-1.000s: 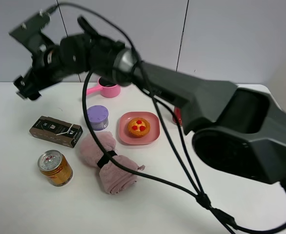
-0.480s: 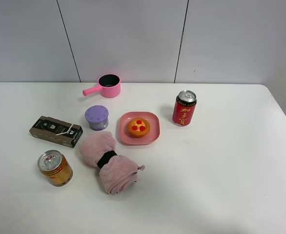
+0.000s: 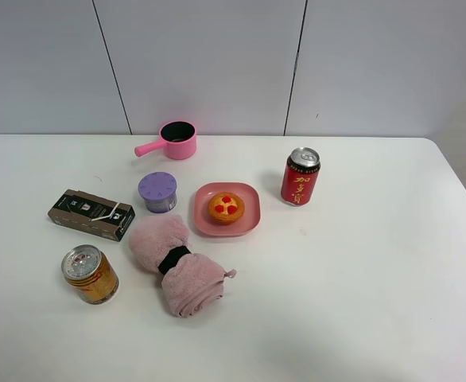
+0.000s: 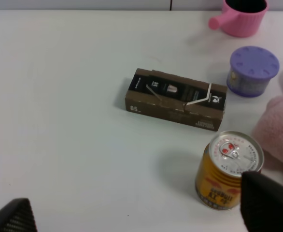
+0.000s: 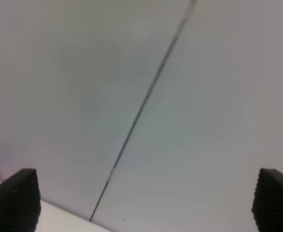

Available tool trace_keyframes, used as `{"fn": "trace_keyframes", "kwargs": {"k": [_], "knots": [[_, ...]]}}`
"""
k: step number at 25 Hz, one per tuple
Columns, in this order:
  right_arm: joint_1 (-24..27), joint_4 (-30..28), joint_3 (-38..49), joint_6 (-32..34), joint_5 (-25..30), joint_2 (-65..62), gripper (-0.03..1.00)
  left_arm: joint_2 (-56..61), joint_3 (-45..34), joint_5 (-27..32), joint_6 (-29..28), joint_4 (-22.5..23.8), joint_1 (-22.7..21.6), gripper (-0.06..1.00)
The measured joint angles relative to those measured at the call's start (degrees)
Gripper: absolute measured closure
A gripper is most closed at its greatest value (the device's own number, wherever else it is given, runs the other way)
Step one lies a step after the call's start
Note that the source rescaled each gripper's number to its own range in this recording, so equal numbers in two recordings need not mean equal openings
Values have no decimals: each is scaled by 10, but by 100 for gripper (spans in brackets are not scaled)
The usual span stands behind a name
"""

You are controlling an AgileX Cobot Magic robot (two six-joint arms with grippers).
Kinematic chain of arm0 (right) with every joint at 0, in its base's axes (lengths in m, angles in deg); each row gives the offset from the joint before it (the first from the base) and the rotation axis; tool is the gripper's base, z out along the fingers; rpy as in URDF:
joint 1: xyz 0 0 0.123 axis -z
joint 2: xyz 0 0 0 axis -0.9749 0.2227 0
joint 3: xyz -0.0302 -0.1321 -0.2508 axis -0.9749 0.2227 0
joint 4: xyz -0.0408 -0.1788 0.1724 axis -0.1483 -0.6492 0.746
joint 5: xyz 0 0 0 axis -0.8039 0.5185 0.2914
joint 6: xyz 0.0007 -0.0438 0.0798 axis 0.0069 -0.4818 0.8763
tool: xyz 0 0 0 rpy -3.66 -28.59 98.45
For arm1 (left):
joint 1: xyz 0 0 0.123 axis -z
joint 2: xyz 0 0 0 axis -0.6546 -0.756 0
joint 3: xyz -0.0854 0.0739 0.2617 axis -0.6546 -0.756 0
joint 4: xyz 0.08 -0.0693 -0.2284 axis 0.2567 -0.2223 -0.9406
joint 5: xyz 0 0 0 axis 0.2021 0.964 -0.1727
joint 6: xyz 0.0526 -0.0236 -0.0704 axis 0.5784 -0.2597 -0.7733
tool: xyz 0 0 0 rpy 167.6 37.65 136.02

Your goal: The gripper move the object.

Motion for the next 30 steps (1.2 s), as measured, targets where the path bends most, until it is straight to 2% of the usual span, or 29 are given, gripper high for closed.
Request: {"fn": "trace_keyframes", "kwargs": {"k": [5, 15, 21, 26, 30], "knots": [[0, -44, 131, -2, 1, -112, 31, 0, 0, 0, 0, 0, 0, -6], [0, -40, 410, 23, 2, -361, 31, 0, 0, 0, 0, 0, 0, -6], [0, 52, 513, -2, 4, -460, 31, 0, 0, 0, 0, 0, 0, -6], [0, 154, 540, -38, 4, -486, 31, 0, 0, 0, 0, 0, 0, -6], [0, 180, 542, -68, 4, -486, 31, 0, 0, 0, 0, 0, 0, -6]]}}
